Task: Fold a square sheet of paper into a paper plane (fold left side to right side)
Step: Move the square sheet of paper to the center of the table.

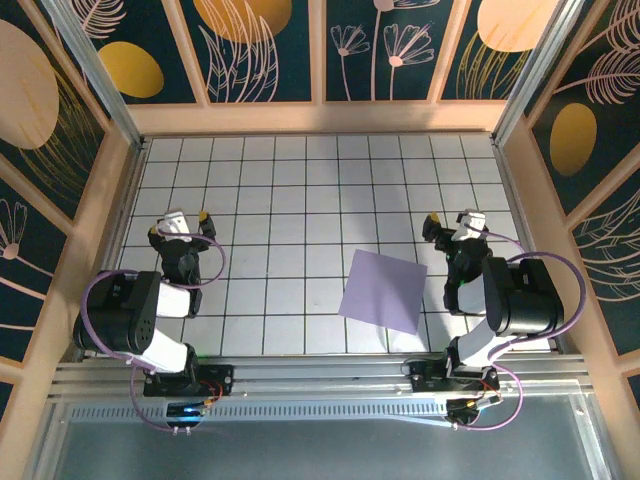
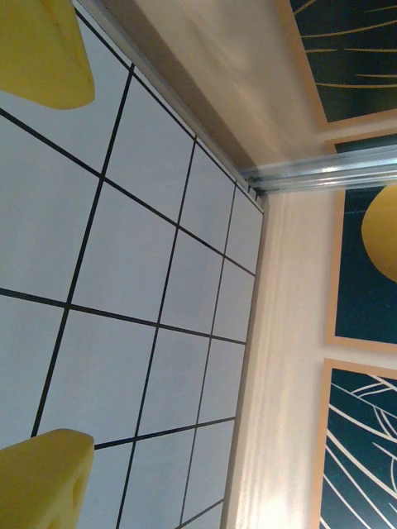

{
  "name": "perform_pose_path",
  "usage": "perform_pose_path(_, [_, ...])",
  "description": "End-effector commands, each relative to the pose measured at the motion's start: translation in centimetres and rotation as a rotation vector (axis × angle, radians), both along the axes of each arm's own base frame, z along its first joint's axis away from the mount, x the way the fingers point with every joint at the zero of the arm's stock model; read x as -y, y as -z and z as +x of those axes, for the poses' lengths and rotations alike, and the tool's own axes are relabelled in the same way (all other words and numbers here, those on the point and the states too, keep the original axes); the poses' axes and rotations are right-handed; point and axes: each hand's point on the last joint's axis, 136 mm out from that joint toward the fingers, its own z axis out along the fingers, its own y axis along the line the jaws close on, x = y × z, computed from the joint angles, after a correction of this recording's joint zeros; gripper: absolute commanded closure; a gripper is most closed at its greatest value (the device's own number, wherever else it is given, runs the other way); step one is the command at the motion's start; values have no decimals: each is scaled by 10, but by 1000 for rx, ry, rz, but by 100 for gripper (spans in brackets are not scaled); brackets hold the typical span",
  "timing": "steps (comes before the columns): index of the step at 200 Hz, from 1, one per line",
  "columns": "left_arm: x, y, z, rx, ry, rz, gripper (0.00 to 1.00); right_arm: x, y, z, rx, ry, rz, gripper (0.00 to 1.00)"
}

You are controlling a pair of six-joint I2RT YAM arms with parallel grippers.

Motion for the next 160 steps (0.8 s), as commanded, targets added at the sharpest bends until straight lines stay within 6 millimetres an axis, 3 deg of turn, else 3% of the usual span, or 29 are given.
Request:
perform_pose_path(1, [0,-9,2,35,3,-16,1,-3,-10,4,31,-13,-15,1])
perform_pose_path(160, [0,-9,2,35,3,-17,1,-8,-10,5,32,-39,-11,1])
